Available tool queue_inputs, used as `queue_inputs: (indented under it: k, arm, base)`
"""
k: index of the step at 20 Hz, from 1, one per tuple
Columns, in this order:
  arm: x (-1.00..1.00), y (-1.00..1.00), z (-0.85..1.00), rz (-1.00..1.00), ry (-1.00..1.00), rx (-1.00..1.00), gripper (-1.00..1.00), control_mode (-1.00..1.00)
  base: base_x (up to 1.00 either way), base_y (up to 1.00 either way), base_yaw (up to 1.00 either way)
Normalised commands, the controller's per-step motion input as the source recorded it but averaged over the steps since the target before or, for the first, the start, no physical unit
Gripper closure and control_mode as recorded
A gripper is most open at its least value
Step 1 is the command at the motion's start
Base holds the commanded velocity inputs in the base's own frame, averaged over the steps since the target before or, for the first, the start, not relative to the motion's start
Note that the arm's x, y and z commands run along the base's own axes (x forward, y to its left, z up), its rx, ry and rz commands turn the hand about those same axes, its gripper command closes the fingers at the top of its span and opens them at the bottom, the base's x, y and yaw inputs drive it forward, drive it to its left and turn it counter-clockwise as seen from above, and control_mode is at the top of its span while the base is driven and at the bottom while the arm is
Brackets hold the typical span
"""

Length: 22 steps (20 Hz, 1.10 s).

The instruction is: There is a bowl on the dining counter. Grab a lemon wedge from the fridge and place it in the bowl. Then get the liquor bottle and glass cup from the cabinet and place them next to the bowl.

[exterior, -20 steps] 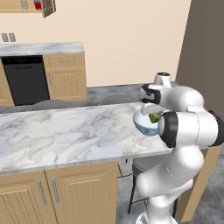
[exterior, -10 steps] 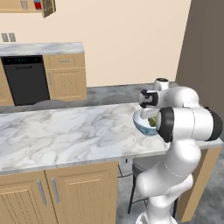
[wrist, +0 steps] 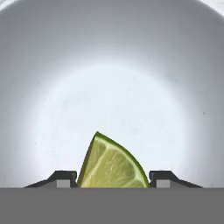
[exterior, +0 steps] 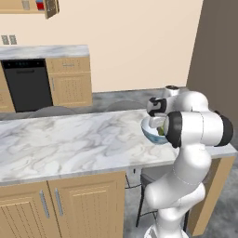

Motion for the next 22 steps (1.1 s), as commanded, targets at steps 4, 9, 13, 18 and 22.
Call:
queue_inputs:
  k: [4, 9, 13, 18, 22]
  arm:
    - [0.0, -0.05, 0.12, 0.0, -0.01, 0.04, -1.0, -1.0]
    - [0.0, -0.01, 0.4, 0.0, 0.0, 0.04, -1.0, -1.0]
    - [-0.09, 0.0, 0.7, 0.06, -0.07, 0.0, -1.0, -1.0]
    - [-0.37, 0.01, 0.74, 0.11, -0.09, 0.01, -1.0, -1.0]
    - [-0.57, 0.15, 0.64, 0.09, -0.13, 0.0, -1.0, -1.0]
  base:
    - [0.0, 0.0, 0.0]
    - [0.0, 0.0, 0.0]
    - [0.0, 0.0, 0.0]
    - [0.0, 0.0, 0.0]
    - [0.0, 0.0, 0.0]
